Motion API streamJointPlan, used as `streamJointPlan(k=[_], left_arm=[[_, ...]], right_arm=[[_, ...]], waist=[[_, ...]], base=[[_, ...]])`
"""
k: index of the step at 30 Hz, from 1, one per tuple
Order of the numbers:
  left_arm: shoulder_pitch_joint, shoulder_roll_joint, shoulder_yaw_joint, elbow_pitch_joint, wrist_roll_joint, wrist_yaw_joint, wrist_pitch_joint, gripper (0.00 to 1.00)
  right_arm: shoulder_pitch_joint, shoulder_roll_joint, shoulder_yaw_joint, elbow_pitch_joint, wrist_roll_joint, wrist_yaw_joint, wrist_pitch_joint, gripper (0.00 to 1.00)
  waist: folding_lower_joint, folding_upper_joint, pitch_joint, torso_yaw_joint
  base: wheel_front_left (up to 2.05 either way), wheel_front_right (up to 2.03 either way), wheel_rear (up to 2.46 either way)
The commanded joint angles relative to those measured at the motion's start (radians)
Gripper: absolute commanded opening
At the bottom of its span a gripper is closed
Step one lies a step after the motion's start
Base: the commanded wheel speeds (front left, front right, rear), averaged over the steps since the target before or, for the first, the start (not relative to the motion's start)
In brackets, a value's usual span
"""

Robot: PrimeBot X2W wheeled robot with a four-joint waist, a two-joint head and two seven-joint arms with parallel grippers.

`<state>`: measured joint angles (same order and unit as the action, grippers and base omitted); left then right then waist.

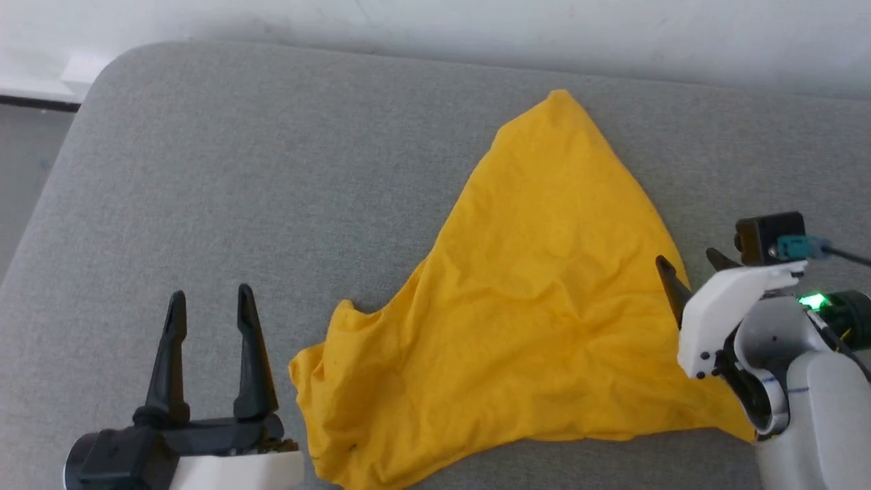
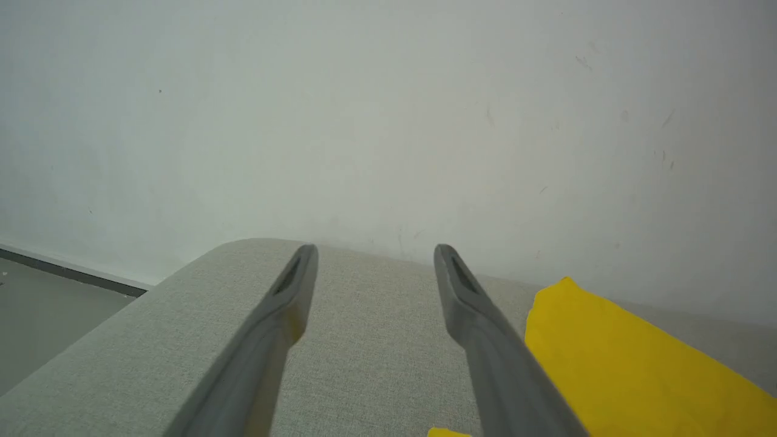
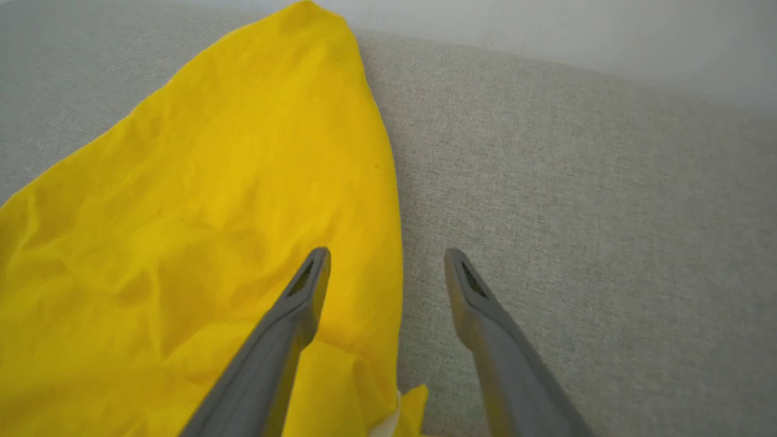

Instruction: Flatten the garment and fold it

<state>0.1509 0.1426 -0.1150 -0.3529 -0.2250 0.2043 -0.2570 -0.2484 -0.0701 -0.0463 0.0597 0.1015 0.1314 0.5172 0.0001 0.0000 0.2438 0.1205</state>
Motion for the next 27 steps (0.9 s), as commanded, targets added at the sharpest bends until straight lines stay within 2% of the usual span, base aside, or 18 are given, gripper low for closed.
streamJointPlan(k=[1,4,6,7,14,21,24,27], left_arm=[[-0.023,-0.012,0.005,0.008,0.012,-0.012,-0.005,1.0],[-0.031,-0.024,0.004,0.018,0.015,-0.027,-0.005,1.0],[-0.038,-0.032,0.005,0.029,0.021,-0.04,-0.005,1.0],[-0.041,-0.037,0.005,0.032,0.025,-0.046,-0.005,1.0],[-0.059,-0.063,0.006,0.044,0.041,-0.077,-0.005,1.0],[-0.093,-0.08,-0.017,0.066,0.042,-0.115,-0.005,1.0],[-0.119,-0.085,-0.033,0.086,0.037,-0.132,-0.005,1.0],[-0.151,-0.089,-0.055,0.108,0.033,-0.148,-0.005,1.0]], right_arm=[[-0.029,-0.011,0.002,0.034,-0.015,-0.001,0.019,1.0],[-0.055,-0.017,0.006,0.079,-0.02,-0.001,0.037,1.0],[-0.075,-0.024,0.013,0.116,-0.021,-0.001,0.048,0.5],[-0.084,-0.026,0.014,0.131,-0.021,-0.001,0.051,0.0],[-0.197,-0.093,0.068,0.116,-0.006,-0.001,0.035,0.0],[-0.43,-0.247,0.153,0.064,0.001,-0.001,0.11,0.0],[-0.537,-0.296,0.206,0.091,-0.001,-0.001,0.129,0.0],[-0.634,-0.339,0.248,0.155,-0.037,-0.001,0.076,0.0]], waist=[[-0.0001,0.0,0.034,0.037],[-0.0001,0.0,0.047,0.054],[-0.0001,0.0,0.058,0.068],[-0.0001,0.0,0.064,0.075],[-0.0001,0.0,0.085,0.105],[-0.0001,0.0,0.133,0.147],[-0.0001,0.0,0.168,0.177],[-0.0001,0.0,0.206,0.213]], base=[[0.0,0.0,0.0],[0.0,0.0,0.0],[0.0,0.0,0.0],[0.0,0.0,0.0],[0.0,0.0,0.0],[0.0,0.0,0.0],[0.0,0.0,0.0],[0.0,0.0,0.0]])
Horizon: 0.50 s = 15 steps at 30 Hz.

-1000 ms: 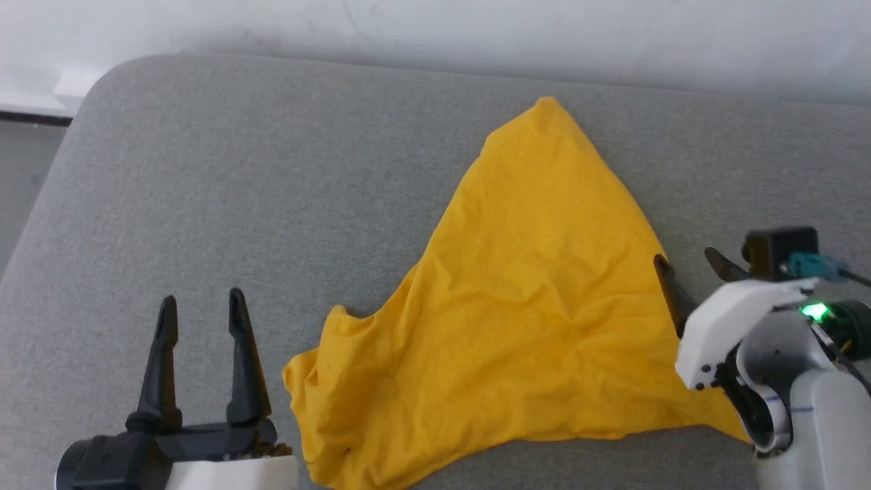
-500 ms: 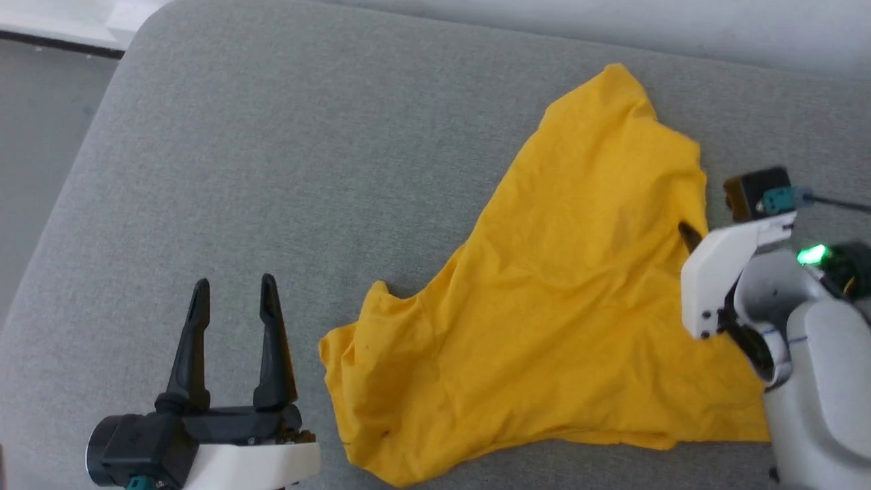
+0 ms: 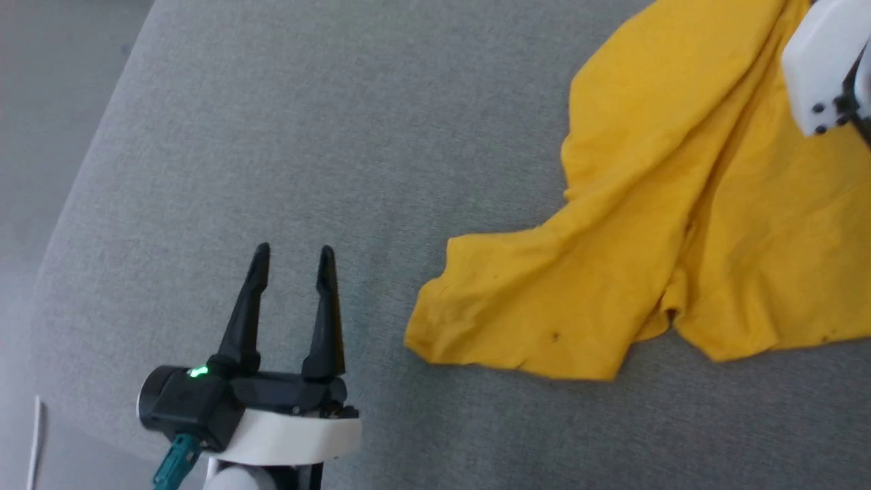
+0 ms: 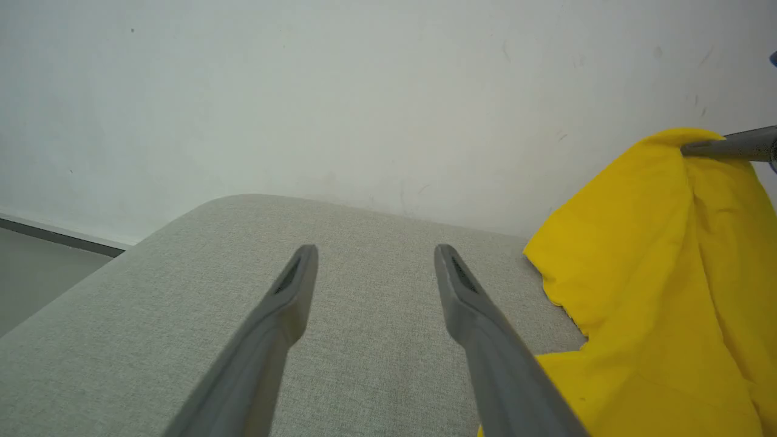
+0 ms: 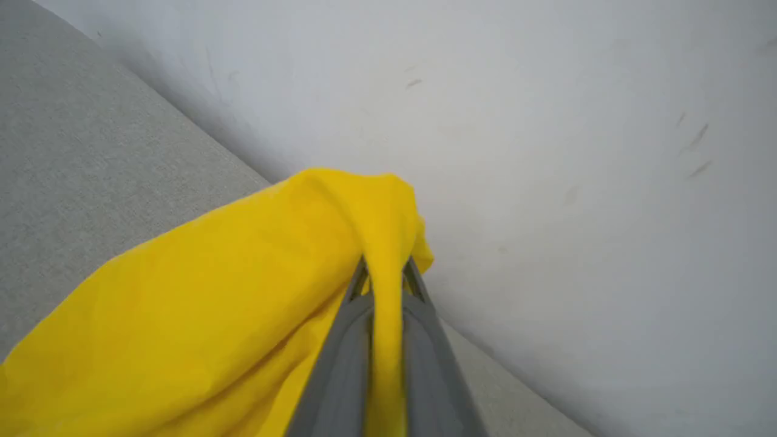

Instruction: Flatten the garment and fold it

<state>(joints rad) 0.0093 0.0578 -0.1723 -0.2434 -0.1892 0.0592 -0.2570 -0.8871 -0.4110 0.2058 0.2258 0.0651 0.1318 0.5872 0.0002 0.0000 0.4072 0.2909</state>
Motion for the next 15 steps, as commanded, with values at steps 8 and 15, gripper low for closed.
streamJointPlan(k=[8,15], left_arm=[[-0.059,-0.007,-0.035,0.035,-0.031,-0.003,-0.005,1.0],[-0.047,-0.007,-0.027,0.055,-0.026,0.005,-0.005,1.0]], right_arm=[[-0.081,0.022,0.032,0.224,-0.062,-0.001,-0.11,1.0],[-0.054,0.065,0.029,0.217,0.055,-0.001,-0.19,1.0]], waist=[[-0.0002,0.0,0.073,0.084],[-0.0002,0.0,0.018,0.045]], base=[[0.0,0.0,0.0],[0.0,0.0,0.0]])
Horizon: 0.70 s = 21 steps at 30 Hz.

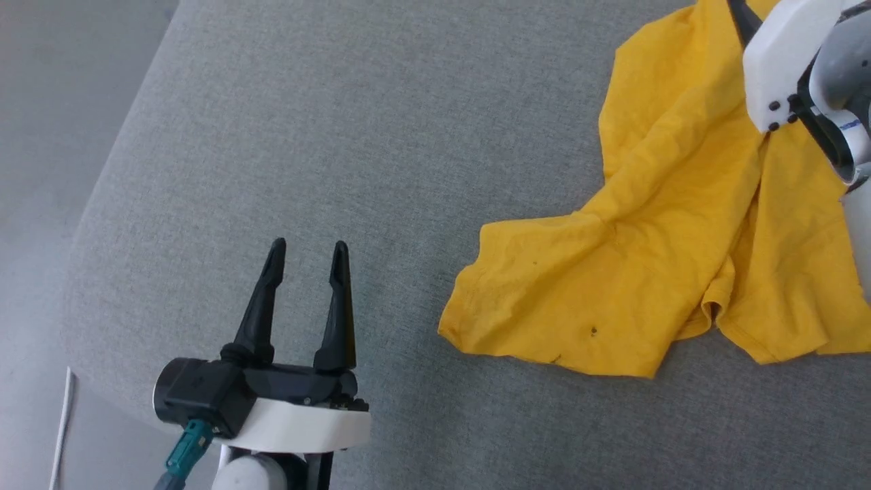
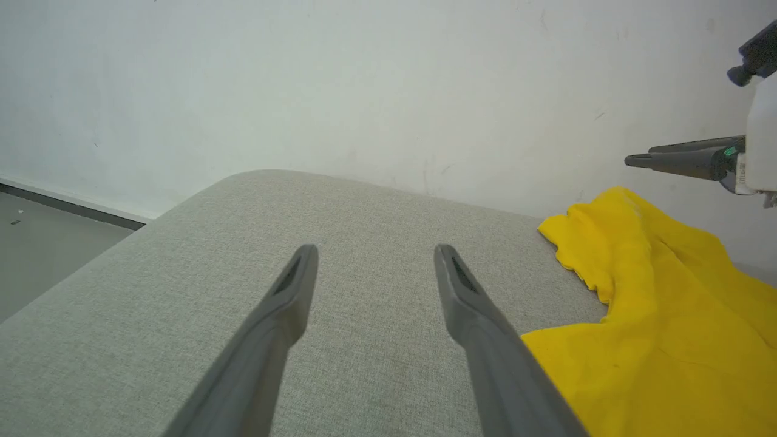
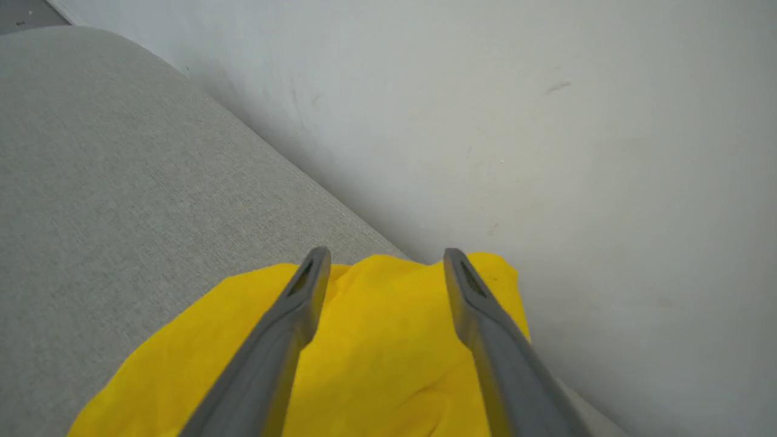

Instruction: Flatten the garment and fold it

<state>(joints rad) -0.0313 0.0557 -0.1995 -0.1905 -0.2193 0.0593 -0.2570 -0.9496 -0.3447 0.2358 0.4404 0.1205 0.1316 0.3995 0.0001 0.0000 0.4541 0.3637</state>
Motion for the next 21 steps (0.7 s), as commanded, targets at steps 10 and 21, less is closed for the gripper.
streamJointPlan(k=[10,21], left_arm=[[0.071,-0.005,0.033,-0.007,0.044,-0.002,-0.005,1.0],[0.119,-0.005,0.052,-0.021,0.064,-0.019,-0.005,1.0]], right_arm=[[0.395,0.018,-0.174,-0.339,0.086,-0.001,0.013,1.0],[0.89,0.191,-0.397,-0.712,0.024,-0.001,0.167,1.0]], waist=[[-0.0001,0.0,-0.139,-0.105],[-0.0001,0.0,-0.177,-0.118]], base=[[0.0,0.0,0.0],[0.0,0.0,0.0]])
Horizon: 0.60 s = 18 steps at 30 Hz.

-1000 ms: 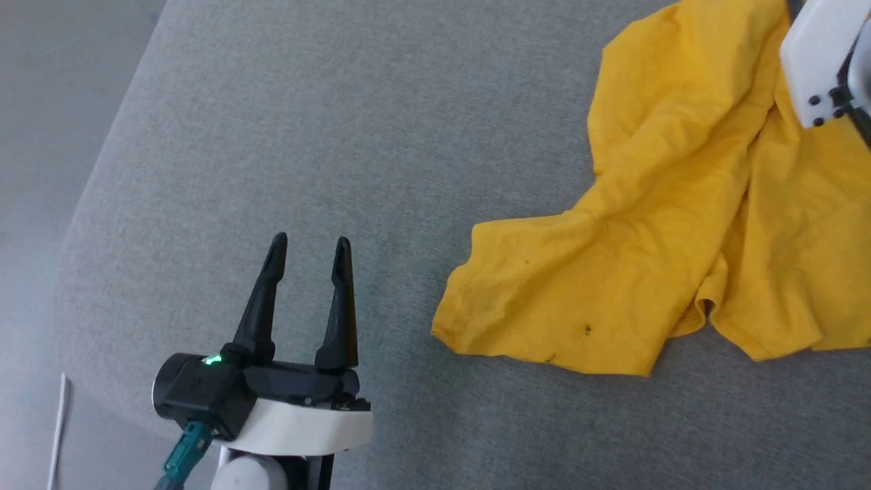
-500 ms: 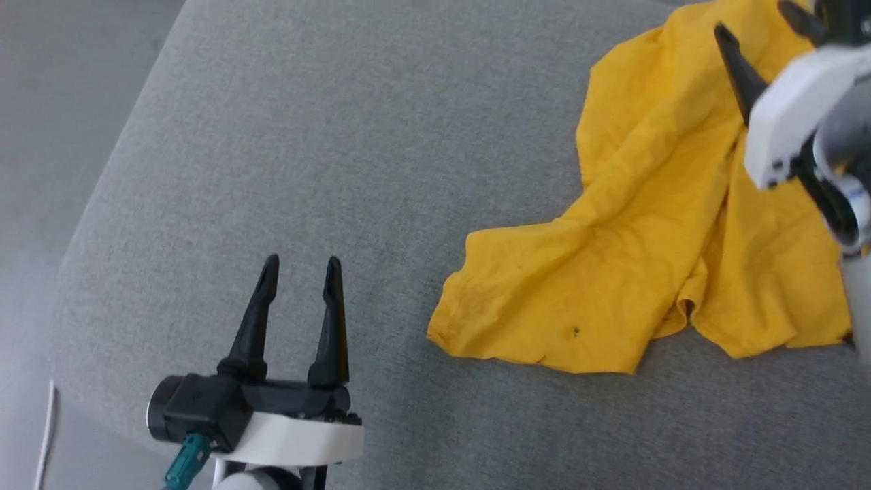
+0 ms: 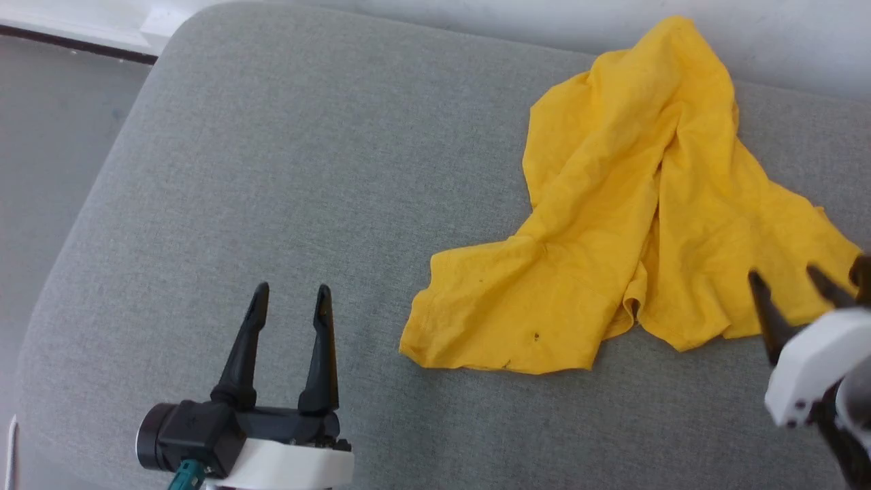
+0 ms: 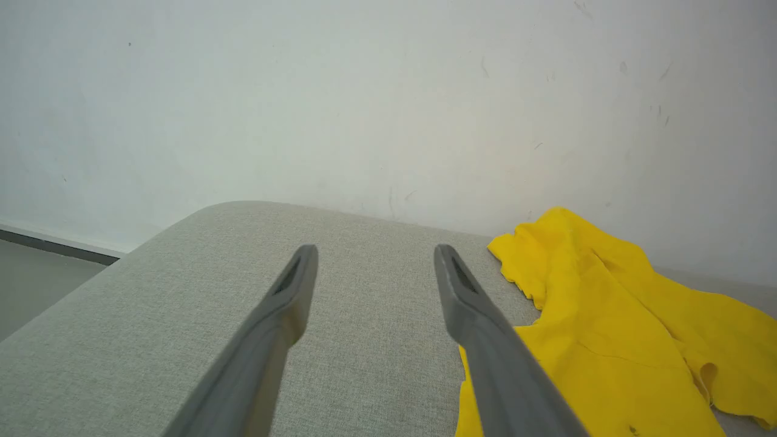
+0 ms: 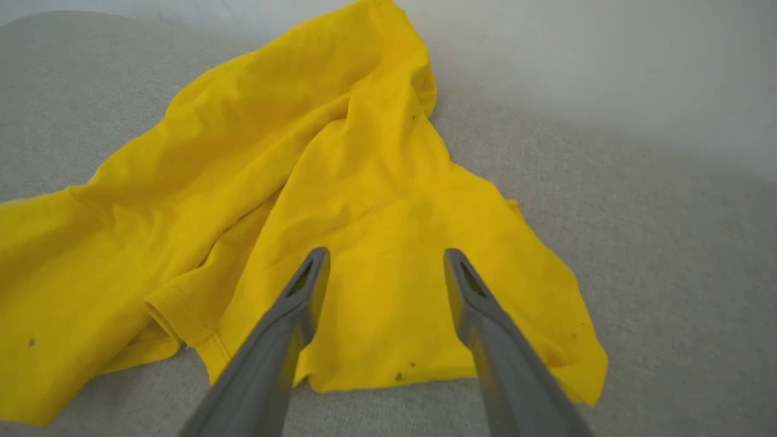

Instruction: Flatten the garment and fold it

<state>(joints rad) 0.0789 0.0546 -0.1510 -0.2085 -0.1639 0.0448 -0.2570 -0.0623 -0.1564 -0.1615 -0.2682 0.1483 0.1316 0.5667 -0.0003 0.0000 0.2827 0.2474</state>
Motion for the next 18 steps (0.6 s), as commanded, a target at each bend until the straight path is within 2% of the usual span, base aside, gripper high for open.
streamJointPlan(k=[1,6,18], left_arm=[[0.013,-0.004,0.004,-0.004,0.009,-0.005,-0.005,1.0],[0.026,-0.004,0.005,-0.005,0.01,-0.004,-0.005,1.0],[0.026,-0.004,0.013,-0.017,0.006,0.0,-0.005,1.0]], right_arm=[[0.032,0.019,-0.005,-0.017,-0.001,-0.001,0.015,1.0],[0.103,0.05,-0.02,-0.023,0.001,-0.001,0.041,1.0],[0.029,-0.003,0.013,0.199,-0.073,-0.001,0.09,1.0]], waist=[[0.0003,0.0,-0.009,-0.001],[0.0003,0.0,-0.021,0.006],[0.0003,0.0,-0.005,0.029]], base=[[0.0,0.0,0.0],[0.0,0.0,0.0],[0.0,0.0,0.0]])
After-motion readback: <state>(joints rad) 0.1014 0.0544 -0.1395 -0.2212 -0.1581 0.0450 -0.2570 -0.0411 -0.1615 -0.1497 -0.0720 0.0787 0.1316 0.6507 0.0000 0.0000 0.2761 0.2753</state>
